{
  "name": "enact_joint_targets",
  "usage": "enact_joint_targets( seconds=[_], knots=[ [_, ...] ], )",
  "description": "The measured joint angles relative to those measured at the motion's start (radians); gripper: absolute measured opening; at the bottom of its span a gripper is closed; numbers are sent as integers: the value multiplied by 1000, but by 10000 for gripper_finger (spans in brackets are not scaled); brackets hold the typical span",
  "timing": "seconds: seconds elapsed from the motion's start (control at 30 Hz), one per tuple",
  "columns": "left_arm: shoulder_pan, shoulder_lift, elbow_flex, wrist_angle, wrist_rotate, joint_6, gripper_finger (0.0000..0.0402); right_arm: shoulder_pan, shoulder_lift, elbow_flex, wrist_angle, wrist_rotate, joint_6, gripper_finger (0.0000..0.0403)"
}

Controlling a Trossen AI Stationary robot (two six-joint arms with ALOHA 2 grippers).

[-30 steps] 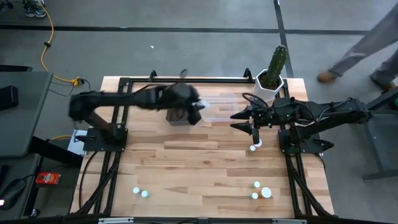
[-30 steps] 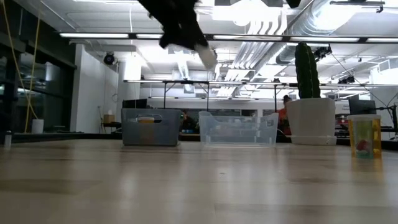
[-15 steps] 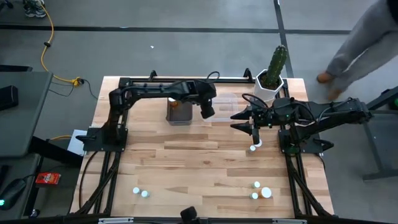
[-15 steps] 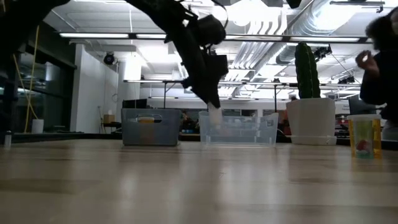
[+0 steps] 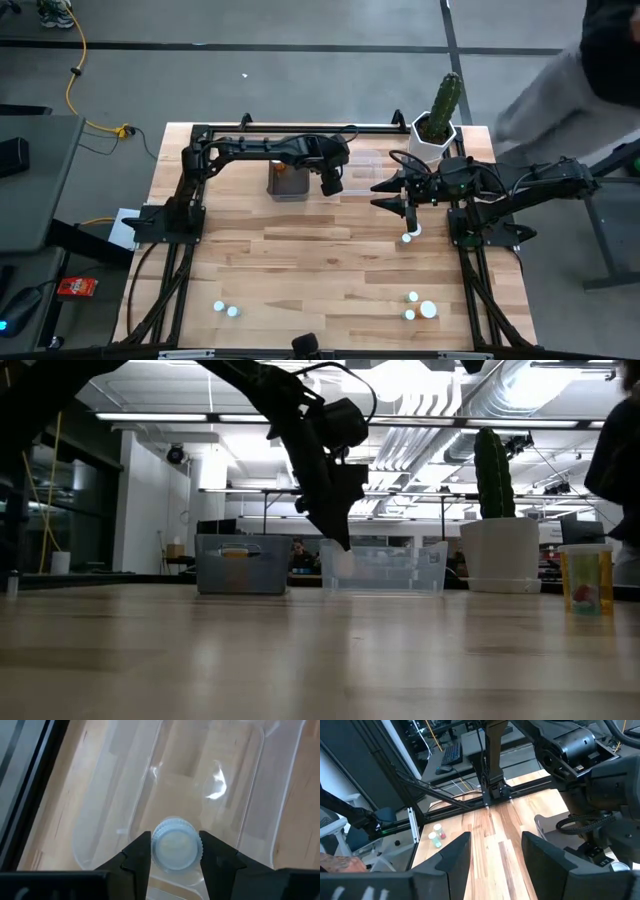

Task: Pick and place medicine bottles into bin by pill shape (circle, oval)
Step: Put the white tablet bottle into the transparent bin, then put the top orange capsule bottle into the black bin

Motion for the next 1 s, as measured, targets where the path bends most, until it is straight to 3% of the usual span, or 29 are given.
enact_joint_targets(
  seconds=[0.37,0.67,0.83,1.0],
  knots=[
    [0,0,0,-2,-5,0,178,0,0,0,0,0,-1,170],
    [0,-15,0,-31,7,7,194,0,0,0,0,0,-1,170],
    [0,-107,-1,-55,43,13,195,0,0,0,0,-1,17,170],
    [4,-273,-5,3,113,-101,195,0,0,0,-11,-2,42,170]
  ],
)
